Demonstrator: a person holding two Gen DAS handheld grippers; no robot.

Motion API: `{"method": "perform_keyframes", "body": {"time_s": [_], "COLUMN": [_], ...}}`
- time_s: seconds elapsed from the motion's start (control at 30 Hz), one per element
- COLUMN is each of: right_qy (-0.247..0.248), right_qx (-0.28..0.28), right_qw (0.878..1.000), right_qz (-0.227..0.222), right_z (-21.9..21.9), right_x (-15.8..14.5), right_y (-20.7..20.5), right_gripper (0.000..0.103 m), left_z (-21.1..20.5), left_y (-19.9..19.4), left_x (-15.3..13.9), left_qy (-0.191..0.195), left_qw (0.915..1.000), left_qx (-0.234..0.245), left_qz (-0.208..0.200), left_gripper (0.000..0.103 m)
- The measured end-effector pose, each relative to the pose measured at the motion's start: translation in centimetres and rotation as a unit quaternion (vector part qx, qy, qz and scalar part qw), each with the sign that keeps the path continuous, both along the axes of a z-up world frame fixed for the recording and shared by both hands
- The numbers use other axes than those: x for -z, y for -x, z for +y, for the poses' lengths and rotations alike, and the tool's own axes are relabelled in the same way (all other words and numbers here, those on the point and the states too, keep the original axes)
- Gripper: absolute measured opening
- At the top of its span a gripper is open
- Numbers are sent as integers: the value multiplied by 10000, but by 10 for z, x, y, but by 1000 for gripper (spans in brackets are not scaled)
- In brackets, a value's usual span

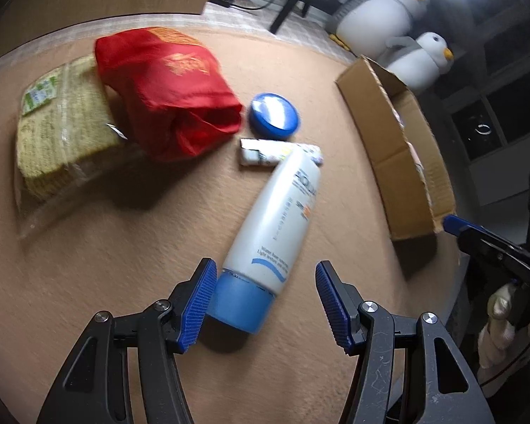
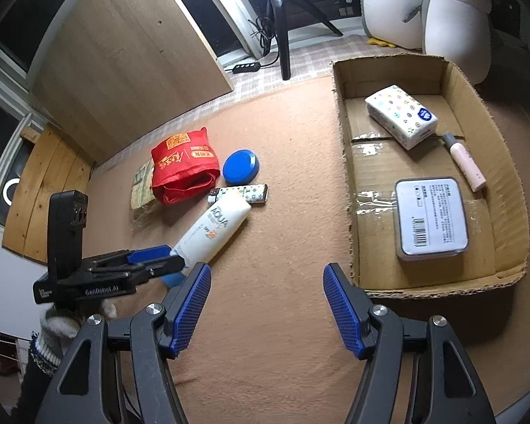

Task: Organize objects

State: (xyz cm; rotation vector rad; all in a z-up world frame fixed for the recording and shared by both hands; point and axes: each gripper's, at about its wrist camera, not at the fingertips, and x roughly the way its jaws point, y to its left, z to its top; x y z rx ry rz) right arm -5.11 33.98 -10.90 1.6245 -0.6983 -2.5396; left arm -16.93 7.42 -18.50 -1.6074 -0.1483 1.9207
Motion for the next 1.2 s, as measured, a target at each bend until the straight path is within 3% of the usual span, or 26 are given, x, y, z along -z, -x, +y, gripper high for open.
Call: {"method": "perform_keyframes", "body": {"time_s": [0.37, 0.47, 0.63, 1.07, 1.2], "right_qy": [385, 515, 586, 586, 663], "right_qx": [-93, -106, -150, -307, -351], "right_qw": [9988, 9977, 9965, 9940, 9930], "right_qz": [-303, -435, -584, -872, -908], "right_z": [-15, -20, -29, -48, -50], "right_x": [24, 35, 50, 77, 81], "right_y": [15, 20, 31, 59, 61], "right_gripper": [63, 63, 63, 62, 49], "left_z": [36, 43, 45, 44, 46], "left_y": [-39, -45, -43, -39, -39], "left_x": [7, 3, -1, 6, 8], "left_qy": [-106, 47, 147, -31, -88], "left_qw": [9995, 9995, 9990, 9995, 9997], "left_qx": [279, 298, 297, 269, 230], "left_qz": [-87, 138, 284, 138, 78], "left_gripper": [63, 66, 76, 76, 69]}}
